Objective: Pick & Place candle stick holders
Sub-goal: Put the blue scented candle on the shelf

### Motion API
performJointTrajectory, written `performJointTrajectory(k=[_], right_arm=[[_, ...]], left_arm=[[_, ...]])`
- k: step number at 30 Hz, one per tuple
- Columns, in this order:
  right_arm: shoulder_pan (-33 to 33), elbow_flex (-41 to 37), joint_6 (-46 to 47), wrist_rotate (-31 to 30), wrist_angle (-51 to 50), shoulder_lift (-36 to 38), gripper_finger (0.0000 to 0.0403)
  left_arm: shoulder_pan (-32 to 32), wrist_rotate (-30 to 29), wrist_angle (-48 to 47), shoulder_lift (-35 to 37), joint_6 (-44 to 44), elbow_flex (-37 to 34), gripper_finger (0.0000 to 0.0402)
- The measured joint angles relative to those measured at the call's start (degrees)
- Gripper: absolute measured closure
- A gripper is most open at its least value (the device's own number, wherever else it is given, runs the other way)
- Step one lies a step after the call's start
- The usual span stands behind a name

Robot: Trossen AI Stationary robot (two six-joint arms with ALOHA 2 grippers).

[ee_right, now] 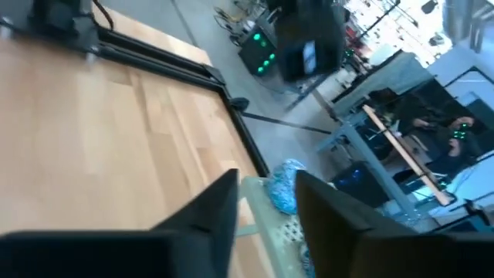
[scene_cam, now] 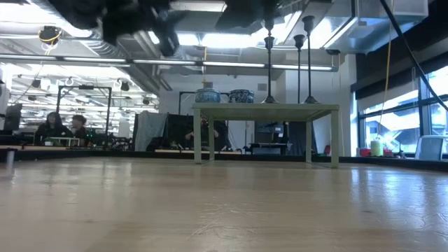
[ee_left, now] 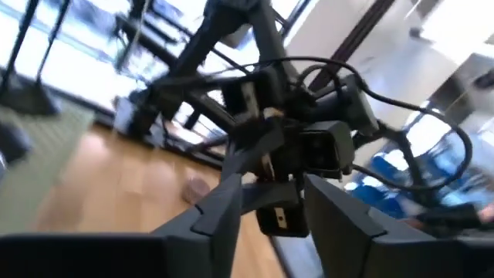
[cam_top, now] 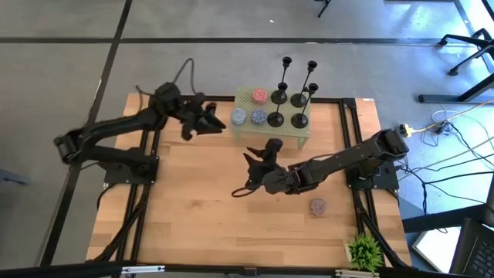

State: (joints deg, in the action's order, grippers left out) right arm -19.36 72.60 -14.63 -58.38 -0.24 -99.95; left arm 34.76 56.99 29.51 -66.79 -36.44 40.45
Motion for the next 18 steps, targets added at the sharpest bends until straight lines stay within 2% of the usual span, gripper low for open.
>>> performJointTrajectory(k=[3, 6, 10, 13, 15, 18], right_arm=[[-0.72, 0.00, 3.05, 0.72, -3.49, 1.24, 0.0330], [-0.77, 0.02, 9.11, 3.62, -11.56, 4.42, 0.0375], [-0.54, 0.02, 20.40, 3.96, -26.40, 9.81, 0.0395], [-0.30, 0.04, 31.23, 3.05, -38.77, 13.82, 0.0395], [-0.19, -0.96, 38.16, 3.00, -44.05, 15.59, 0.0396], [-0.14, -5.71, 42.55, 3.16, -44.21, 17.08, 0.0396]], left_arm=[[-1.16, -6.25, -7.37, 6.63, 8.59, 0.00, 0.0290], [-2.76, -17.56, -18.69, 12.71, 18.01, 0.00, 0.0315], [-5.66, -38.33, -34.71, 17.67, 23.36, 0.00, 0.0343], [-7.76, -49.59, -41.08, 18.25, 25.09, -0.02, 0.0357], [-8.92, -52.69, -41.50, 17.57, 24.38, -0.59, 0.0363], [-9.85, -51.97, -40.42, 15.36, 22.97, -1.98, 0.0367]])
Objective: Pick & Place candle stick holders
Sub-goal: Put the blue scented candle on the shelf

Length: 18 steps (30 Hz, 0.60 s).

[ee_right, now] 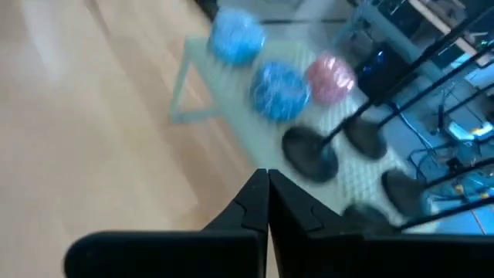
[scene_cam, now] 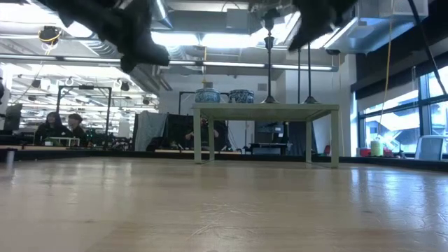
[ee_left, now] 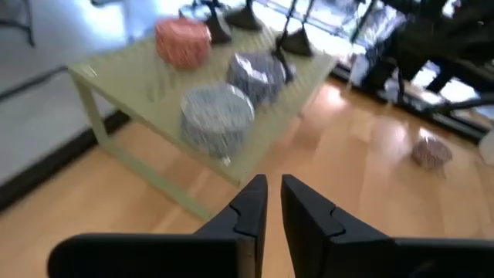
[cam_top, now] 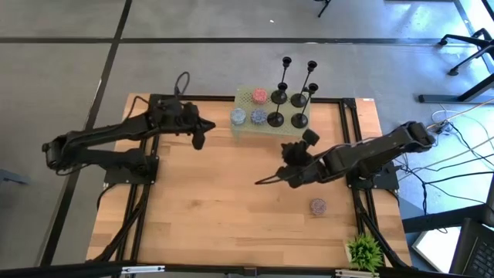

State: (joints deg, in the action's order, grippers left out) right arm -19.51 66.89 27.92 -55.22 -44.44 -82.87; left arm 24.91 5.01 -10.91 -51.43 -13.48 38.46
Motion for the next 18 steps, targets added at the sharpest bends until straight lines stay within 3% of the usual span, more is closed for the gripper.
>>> performJointTrajectory(k=[3, 10, 18], right_arm=[[0.32, -5.03, -1.06, 3.46, 3.77, 0.43, 0.0397], [3.91, -7.55, -10.98, 20.74, 8.61, 0.68, 0.0397], [2.60, -8.04, -9.35, 19.84, 2.91, 12.20, 0.0397]], left_arm=[[-0.53, 0.51, 1.15, -2.85, -0.11, -0.20, 0.0368], [-1.76, -2.06, 8.25, -7.66, 7.95, -0.22, 0.0397], [-7.61, -11.76, 13.18, -11.97, 16.09, -0.16, 0.0400]])
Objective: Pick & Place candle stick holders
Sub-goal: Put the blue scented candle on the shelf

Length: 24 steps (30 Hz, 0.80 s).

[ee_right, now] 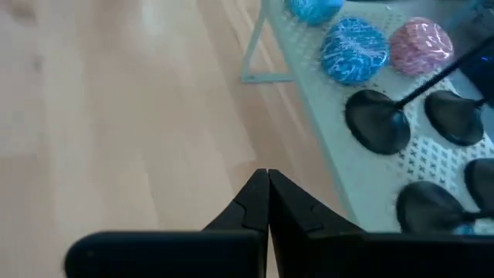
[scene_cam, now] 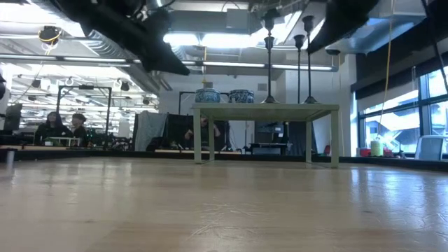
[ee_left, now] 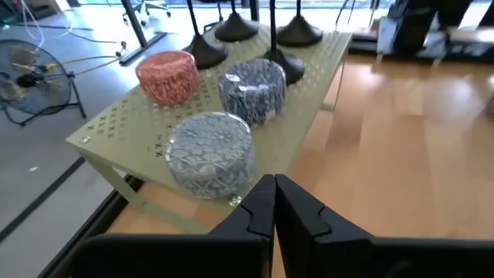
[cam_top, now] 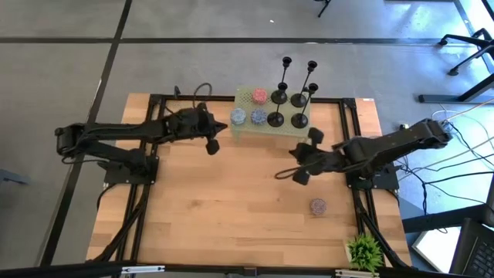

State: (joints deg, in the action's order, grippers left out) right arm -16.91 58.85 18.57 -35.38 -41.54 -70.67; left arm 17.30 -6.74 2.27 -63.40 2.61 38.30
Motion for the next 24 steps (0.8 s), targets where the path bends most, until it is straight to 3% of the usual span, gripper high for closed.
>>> performJointTrajectory(k=[2, 9, 15, 24], right_arm=[[-0.92, -3.66, -1.59, 2.02, 2.86, 3.10, 0.0397], [-1.53, -14.69, -22.78, 22.95, 20.11, 9.00, 0.0397], [-1.42, -15.30, -29.62, 23.70, 26.22, 9.26, 0.0397], [-1.42, -15.30, -31.47, 23.58, 27.37, 9.26, 0.0397]], left_arm=[[-1.44, -2.91, 1.92, -2.38, 0.37, 0.00, 0.0400], [-2.62, -7.78, 9.53, -9.51, 1.22, -0.02, 0.0400], [-1.28, -9.27, 10.09, -12.72, 0.31, -0.02, 0.0400], [1.70, -7.22, 13.87, -13.49, 0.28, -0.02, 0.0400]])
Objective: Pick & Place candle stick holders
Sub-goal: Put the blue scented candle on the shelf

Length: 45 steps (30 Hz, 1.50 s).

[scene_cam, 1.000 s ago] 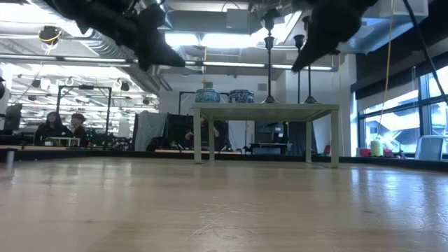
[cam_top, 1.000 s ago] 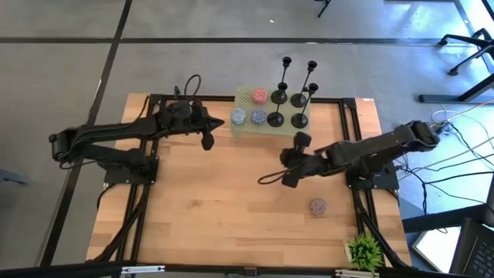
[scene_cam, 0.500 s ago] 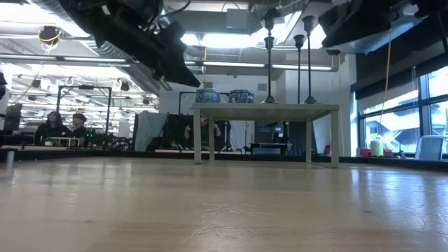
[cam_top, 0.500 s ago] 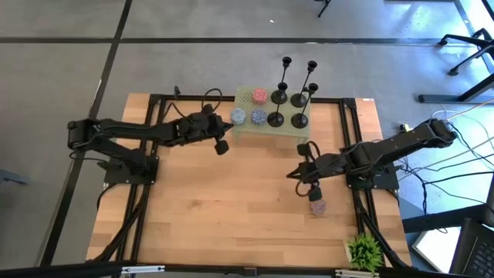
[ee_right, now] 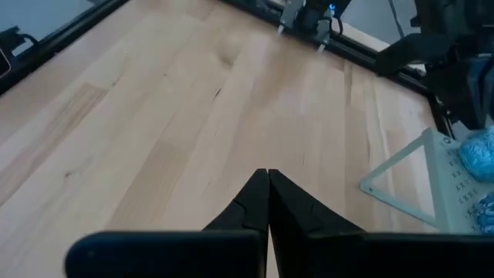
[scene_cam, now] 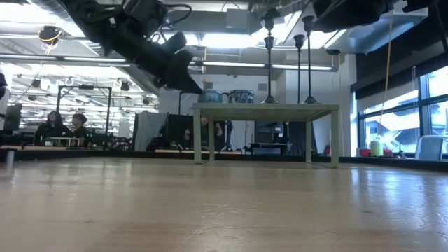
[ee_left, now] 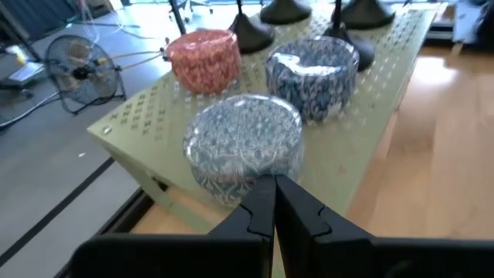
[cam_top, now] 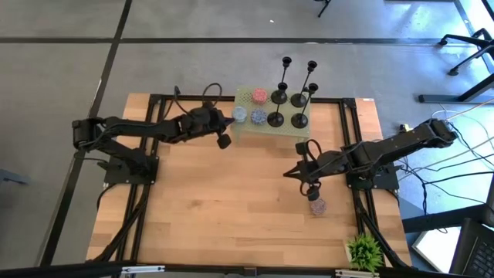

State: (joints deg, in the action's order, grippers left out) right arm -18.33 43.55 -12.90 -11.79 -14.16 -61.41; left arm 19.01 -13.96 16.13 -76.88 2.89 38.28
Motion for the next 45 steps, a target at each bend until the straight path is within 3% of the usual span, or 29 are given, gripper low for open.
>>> performJointTrajectory(k=[6, 15, 20, 28, 45], right_arm=[[0.02, 0.02, -3.00, -0.02, 2.35, -0.02, 0.0397], [0.02, 0.02, -7.06, -0.04, 4.71, -0.02, 0.0397], [0.04, 0.02, -7.40, -0.07, 4.71, -0.02, 0.0398], [0.04, 0.07, -7.50, -0.15, 5.67, -0.03, 0.0398], [0.06, 0.07, -7.53, -0.13, 6.60, -0.07, 0.0398]], left_arm=[[1.11, 3.16, 3.81, 0.00, -0.14, 0.00, 0.0400], [0.24, 2.47, 3.77, 0.42, -0.06, 0.00, 0.0400], [-4.44, -4.38, 1.95, 0.52, 3.28, 0.02, 0.0400], [-3.54, -6.62, 1.10, 0.47, 2.40, 0.02, 0.0400], [-1.54, -3.00, 2.45, -2.80, 3.19, 0.01, 0.0400]])
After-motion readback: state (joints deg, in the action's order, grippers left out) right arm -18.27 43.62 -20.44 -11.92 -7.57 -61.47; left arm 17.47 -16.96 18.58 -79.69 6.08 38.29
